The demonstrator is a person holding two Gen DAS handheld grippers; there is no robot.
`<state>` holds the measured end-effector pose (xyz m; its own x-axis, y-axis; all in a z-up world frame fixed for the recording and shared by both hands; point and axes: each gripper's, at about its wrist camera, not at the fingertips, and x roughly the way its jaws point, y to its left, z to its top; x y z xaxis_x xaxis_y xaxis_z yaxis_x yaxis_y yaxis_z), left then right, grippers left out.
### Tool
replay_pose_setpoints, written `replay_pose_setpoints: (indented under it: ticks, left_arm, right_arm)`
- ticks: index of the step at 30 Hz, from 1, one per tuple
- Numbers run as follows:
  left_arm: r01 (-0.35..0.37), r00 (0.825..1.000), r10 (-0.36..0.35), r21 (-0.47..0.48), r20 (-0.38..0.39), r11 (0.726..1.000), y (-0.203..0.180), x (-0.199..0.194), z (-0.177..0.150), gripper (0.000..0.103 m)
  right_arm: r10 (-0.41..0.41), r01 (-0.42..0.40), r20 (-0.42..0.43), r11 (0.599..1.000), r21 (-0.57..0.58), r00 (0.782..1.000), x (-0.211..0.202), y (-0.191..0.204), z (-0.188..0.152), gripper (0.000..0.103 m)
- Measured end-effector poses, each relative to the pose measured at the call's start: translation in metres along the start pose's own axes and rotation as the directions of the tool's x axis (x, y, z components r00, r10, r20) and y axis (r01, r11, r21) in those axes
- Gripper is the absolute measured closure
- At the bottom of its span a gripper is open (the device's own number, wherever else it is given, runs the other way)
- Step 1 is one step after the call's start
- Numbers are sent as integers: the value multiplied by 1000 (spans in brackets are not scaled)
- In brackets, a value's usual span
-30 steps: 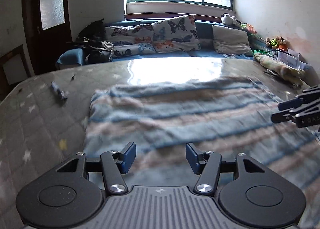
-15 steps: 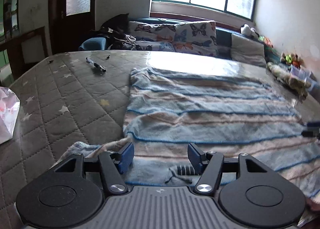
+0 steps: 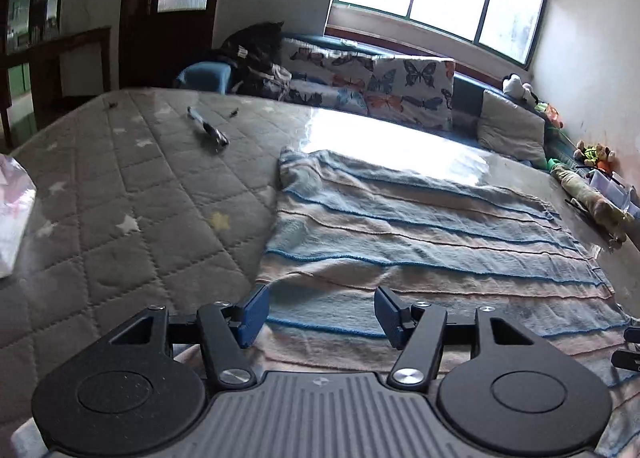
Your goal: Fold clothes
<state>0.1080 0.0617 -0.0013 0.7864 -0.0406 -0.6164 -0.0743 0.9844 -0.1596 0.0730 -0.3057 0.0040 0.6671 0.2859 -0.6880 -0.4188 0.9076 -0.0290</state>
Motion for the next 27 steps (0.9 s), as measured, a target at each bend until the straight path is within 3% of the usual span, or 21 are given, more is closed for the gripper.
replay_pose_setpoints:
  ticks: [9,16,21,27]
  left_arm:
    - [-21,1000,19,95,19,995,-7,-41,-42,40]
    - [-67,997,65,55,39,996,18,-64,-61,35]
    - [-97,995,97,-4,31,995,35,-71,-58,35]
    - [-31,996,34,-41,77,999,39,-72,-36,37]
  right_arm:
    - [4,-3,15,998,-66,1000,-25,22,-23,49]
    - [-7,9,25,997,-81,1000,-45,24,-46,46]
    - [-7,8,27,999,-46,1000,-52,18,-54,44]
    - [-7,8,27,1000,-19,1000,-54,15,-57,43]
